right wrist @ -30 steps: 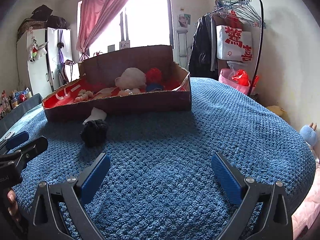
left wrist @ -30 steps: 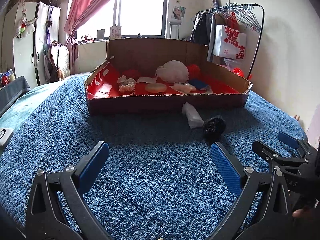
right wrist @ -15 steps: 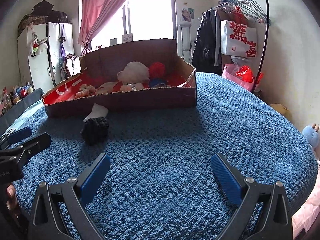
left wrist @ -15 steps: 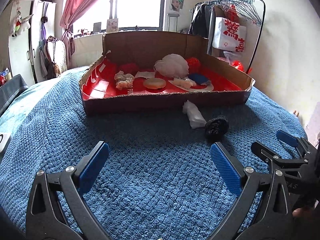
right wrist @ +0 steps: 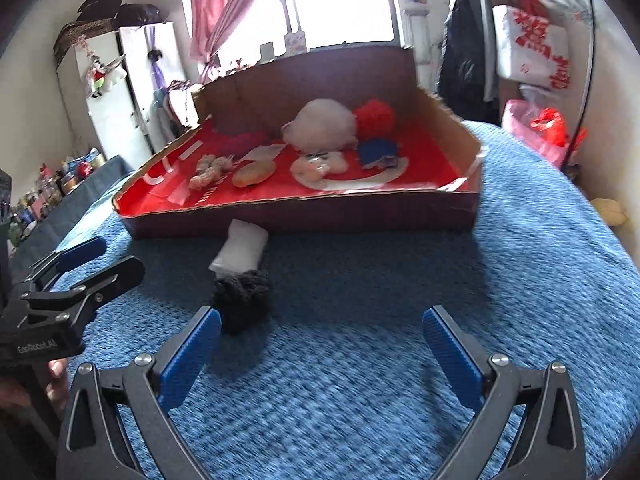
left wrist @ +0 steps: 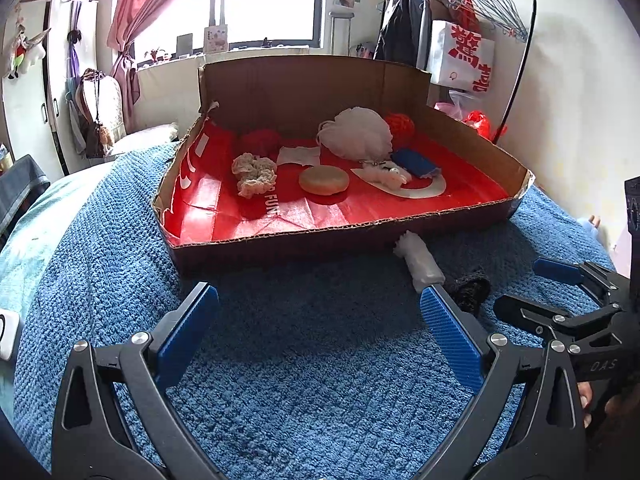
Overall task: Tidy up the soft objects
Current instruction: 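Move both open tools toward the white sock and black knit item on the blanket, then grasp the white sock with the left tool while the right tool grasps the black knit item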
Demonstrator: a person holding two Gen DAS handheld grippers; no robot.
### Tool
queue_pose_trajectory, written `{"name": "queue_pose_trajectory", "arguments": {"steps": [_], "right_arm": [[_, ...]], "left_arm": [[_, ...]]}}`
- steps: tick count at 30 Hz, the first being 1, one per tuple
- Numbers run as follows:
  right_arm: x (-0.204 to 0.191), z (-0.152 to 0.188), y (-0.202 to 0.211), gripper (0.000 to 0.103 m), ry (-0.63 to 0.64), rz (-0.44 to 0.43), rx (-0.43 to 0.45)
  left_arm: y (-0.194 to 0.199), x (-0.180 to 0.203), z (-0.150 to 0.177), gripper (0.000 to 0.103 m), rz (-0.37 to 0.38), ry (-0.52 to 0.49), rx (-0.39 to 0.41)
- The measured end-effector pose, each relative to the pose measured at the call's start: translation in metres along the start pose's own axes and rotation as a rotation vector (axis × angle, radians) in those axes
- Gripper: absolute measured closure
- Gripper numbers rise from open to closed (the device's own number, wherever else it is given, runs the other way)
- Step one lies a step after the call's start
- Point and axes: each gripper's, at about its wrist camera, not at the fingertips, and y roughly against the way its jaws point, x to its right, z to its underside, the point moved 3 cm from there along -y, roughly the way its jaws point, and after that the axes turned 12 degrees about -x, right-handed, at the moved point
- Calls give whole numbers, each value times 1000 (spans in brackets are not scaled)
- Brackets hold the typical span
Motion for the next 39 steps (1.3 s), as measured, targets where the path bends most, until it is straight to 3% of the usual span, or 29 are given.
{"name": "queue_pose_trajectory", "arguments": {"steps": [4, 7, 10, 15, 19, 23, 31, 33, 35, 37, 39], "right_arm": [[-11, -12, -14, 0, 35, -55, -81], [-20, -18, -36, 0, 67, -35, -206], [-24, -22, -39, 0, 112, 45, -214], [11, -30, -16, 0, 26, 171, -106], [50, -32, -9, 0, -75, 154, -91], [70, -31, -3, 0, -128, 55, -86], [62, -38, -8, 0, -10, -59, -112], [58, -41, -12, 6, 21, -86, -128], [55, -43, -20, 20, 42, -103, -150], [50, -44, -26, 31, 66, -104, -174], [45, -44, -30, 46, 93, -94, -175]], "left_arm": [[-3, -8, -8, 0, -4, 1, -3], [-4, -12, -13, 0, -3, 3, -4], [-6, -14, -16, 0, 2, -1, -12], [-9, -8, -18, 0, 48, -23, -26], [-17, 6, -20, 0, 95, -45, -56], [-24, 18, -23, 0, 109, -74, -84], [-49, 42, -34, 0, 153, -134, -166], [-59, 46, -34, 4, 176, -136, -202], [-65, 49, -34, 9, 181, -145, -221], [-71, 52, -34, 20, 200, -151, -235], [-74, 55, -35, 44, 221, -156, -245]]}}
